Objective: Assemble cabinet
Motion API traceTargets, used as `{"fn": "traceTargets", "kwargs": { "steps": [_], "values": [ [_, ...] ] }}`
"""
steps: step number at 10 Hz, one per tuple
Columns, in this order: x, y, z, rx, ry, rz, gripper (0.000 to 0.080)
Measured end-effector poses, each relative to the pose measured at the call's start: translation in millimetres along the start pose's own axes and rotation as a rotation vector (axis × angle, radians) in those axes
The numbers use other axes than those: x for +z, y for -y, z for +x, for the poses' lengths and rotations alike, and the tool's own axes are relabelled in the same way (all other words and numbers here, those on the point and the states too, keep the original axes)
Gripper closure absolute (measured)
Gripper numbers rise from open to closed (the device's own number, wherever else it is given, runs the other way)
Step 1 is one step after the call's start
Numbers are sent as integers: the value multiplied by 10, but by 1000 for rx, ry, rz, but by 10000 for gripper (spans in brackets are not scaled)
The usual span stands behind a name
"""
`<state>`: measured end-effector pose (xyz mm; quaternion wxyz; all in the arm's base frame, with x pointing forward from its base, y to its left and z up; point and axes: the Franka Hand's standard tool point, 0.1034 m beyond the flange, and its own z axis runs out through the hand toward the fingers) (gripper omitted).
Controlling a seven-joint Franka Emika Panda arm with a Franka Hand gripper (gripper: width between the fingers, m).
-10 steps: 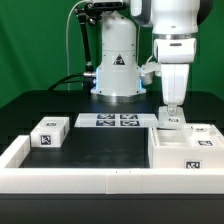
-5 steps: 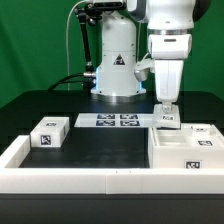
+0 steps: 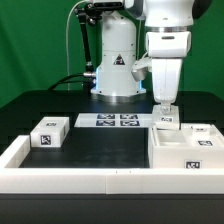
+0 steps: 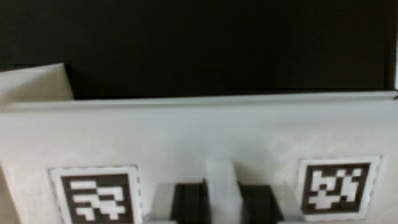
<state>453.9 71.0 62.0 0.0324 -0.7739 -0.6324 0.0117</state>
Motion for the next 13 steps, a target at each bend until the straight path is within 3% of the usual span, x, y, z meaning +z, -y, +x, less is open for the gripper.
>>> {"fn": "traceTargets", "kwargs": {
  "steps": [12, 13],
  "values": [
    [4, -110, -36, -141, 22, -7, 729],
    [-4, -191, -47, -184, 24, 0, 729]
  ]
}}
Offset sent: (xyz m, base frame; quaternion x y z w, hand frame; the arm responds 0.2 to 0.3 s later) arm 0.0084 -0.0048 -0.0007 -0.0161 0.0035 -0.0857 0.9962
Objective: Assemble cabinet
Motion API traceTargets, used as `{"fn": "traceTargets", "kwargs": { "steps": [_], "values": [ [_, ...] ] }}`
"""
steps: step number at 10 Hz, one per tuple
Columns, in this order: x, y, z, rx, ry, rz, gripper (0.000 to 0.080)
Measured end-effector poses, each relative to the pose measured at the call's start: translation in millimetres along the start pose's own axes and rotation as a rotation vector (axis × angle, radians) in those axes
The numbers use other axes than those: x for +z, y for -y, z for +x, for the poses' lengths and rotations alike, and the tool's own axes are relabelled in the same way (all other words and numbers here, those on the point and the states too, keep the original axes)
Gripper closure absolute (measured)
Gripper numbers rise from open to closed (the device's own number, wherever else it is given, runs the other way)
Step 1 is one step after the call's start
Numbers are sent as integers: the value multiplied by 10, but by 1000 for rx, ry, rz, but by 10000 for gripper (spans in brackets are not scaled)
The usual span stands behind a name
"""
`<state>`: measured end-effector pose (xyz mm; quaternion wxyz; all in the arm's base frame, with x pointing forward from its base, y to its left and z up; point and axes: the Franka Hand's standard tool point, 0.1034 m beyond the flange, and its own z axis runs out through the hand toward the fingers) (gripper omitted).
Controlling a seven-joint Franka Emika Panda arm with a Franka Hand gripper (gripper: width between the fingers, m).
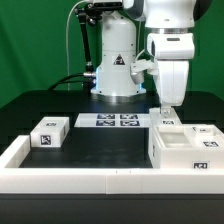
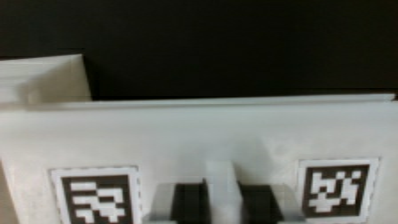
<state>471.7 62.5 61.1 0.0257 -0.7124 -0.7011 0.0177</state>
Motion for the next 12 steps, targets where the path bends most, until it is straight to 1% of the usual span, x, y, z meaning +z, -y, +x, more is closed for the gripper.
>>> {"fn": "traceTargets", "kwargs": {
  "steps": [1, 3, 9, 10, 11, 12],
  "values": [
    [4, -122, 0, -1, -7, -7, 729],
    [4, -222, 5, -3, -12, -17, 729],
    [2, -233, -2, -8, -13, -18, 729],
    [-7, -331, -3, -8, -14, -16, 729],
    [-28, -493, -1, -4, -14, -5, 729],
    [-49, -623, -2, 1, -18, -12, 729]
  ]
}}
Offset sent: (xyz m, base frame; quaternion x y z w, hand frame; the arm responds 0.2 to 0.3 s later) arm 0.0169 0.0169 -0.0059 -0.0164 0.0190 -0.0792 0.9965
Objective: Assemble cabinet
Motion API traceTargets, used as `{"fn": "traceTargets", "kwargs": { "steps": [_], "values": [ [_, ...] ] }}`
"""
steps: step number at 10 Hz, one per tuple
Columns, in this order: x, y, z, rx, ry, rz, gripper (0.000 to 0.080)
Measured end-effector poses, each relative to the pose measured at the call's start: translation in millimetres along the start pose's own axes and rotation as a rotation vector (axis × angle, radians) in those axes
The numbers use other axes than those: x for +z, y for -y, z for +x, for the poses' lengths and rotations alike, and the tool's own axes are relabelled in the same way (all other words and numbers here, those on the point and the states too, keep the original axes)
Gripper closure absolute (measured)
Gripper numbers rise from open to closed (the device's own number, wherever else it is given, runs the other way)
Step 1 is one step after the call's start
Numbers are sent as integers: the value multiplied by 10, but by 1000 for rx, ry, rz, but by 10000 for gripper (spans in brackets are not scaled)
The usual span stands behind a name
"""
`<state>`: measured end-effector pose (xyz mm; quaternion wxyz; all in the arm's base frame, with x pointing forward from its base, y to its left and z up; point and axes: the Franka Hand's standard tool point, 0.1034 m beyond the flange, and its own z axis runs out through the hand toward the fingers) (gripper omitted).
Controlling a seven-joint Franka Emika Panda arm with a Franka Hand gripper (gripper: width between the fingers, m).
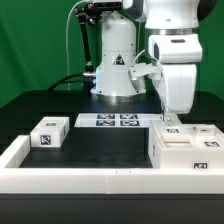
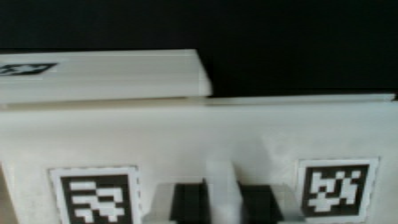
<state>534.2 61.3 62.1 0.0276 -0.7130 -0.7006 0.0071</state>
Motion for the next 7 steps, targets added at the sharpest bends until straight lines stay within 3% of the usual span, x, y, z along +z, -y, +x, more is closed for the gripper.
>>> {"fn": "traceTargets", "kwargs": {
  "steps": [1, 2, 4, 7],
  "values": [
    [16, -108, -6, 6, -2, 11, 729],
    [23, -160, -13, 9, -5, 6, 729],
    [26, -432, -35, -19, -24, -16, 729],
    [26, -432, -35, -19, -24, -16, 729]
  ]
}}
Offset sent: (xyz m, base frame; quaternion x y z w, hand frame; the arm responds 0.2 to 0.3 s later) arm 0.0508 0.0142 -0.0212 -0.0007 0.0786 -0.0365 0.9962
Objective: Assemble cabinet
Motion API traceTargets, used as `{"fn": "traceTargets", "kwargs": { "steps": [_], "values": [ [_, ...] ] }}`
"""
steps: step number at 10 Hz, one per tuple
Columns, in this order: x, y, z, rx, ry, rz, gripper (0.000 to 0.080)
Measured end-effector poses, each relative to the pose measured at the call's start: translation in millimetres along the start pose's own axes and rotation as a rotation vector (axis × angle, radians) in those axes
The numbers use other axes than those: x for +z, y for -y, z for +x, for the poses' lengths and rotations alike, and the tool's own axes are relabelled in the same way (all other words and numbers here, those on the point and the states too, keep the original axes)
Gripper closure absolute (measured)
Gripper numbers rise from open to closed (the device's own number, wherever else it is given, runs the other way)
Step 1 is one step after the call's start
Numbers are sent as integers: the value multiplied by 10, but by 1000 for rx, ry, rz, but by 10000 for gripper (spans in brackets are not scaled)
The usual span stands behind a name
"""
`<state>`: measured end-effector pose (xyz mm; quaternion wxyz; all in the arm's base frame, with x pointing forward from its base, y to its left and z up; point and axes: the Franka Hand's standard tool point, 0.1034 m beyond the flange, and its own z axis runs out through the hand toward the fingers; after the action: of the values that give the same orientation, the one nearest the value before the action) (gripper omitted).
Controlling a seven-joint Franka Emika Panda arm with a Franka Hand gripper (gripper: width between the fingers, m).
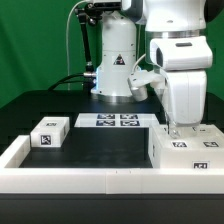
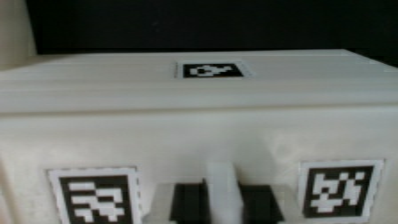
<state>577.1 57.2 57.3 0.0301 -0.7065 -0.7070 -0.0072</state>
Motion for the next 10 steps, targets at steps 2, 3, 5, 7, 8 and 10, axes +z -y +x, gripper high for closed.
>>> {"fn": "traceTargets", "kwargs": {
  "steps": [2, 3, 5, 7, 8, 10],
  "values": [
    [0, 0, 0, 0, 0, 0, 477],
    [0, 0, 0, 0, 0, 0, 342],
    [0, 0, 0, 0, 0, 0, 54],
    [11, -2, -2, -1, -1, 0, 12],
    [12, -2, -3, -1, -1, 0, 2],
    [12, -2, -3, -1, 0, 0, 2]
  ]
}}
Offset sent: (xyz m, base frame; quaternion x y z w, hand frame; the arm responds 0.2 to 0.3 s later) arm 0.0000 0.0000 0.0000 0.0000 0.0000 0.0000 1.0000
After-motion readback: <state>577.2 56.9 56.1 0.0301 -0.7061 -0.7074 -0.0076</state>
